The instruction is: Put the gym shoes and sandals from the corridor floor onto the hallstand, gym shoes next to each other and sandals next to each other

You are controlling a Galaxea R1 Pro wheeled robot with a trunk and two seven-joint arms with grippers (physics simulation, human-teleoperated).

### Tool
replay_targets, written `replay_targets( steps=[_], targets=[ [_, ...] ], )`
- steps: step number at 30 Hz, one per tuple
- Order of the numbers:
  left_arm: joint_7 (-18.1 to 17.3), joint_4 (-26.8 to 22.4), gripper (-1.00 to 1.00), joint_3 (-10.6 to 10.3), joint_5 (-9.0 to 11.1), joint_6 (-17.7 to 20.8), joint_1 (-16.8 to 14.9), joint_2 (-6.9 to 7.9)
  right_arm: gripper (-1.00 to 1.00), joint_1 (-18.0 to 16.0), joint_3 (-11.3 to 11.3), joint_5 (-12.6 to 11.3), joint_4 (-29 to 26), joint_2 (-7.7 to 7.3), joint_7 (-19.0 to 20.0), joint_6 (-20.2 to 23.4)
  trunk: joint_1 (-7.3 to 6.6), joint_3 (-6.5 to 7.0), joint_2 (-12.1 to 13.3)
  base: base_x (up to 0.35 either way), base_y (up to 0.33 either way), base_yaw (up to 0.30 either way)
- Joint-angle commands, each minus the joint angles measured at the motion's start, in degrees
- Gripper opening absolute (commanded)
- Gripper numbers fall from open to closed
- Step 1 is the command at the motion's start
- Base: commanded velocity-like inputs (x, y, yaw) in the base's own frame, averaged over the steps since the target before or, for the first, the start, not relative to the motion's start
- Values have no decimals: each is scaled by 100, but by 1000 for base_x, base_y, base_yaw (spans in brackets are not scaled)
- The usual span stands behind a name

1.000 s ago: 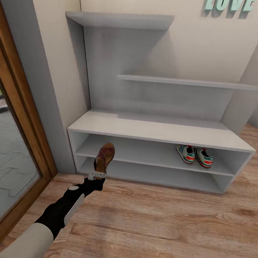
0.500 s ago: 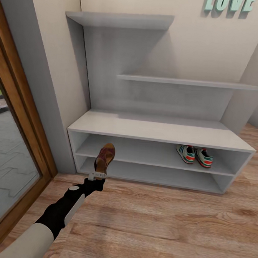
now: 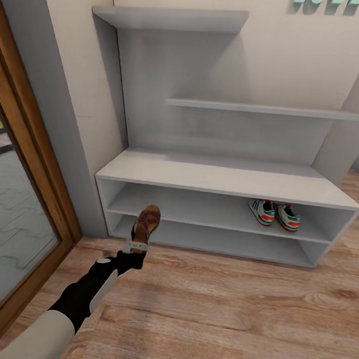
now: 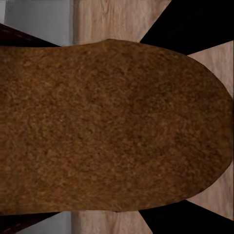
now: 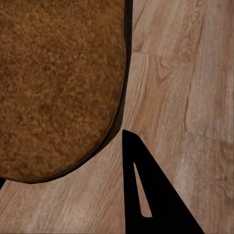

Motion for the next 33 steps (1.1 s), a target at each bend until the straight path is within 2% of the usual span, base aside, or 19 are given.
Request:
replay_targets(
  steps=[1,5,9,21,27,33],
  targets=[
    [2,-13,-100,-10,32,117,-5,5,-100,-16,-11,-15,16,-7,8,5,1,-35,-5,0,0,161],
    [2,-20,-100,-6,25,355,-5,5,-100,-16,-8,-15,16,-4,7,5,11,-151,-10,0,0,167],
    [2,-20,-100,-6,24,387,-5,5,-100,-16,-8,-15,16,-3,7,5,21,-251,-15,0,0,71],
    [2,-21,-100,-19,24,390,-5,5,-100,-16,-9,-15,16,-3,1,5,21,-253,-15,0,0,2],
    [22,-1,-100,-29,23,378,-5,5,-100,-16,-8,-15,16,-4,2,5,21,-253,-15,0,0,-189],
    [158,16,-100,-32,31,373,-5,5,-100,-16,-8,-15,16,-3,1,5,21,-253,-15,10,0,-45]
  ],
)
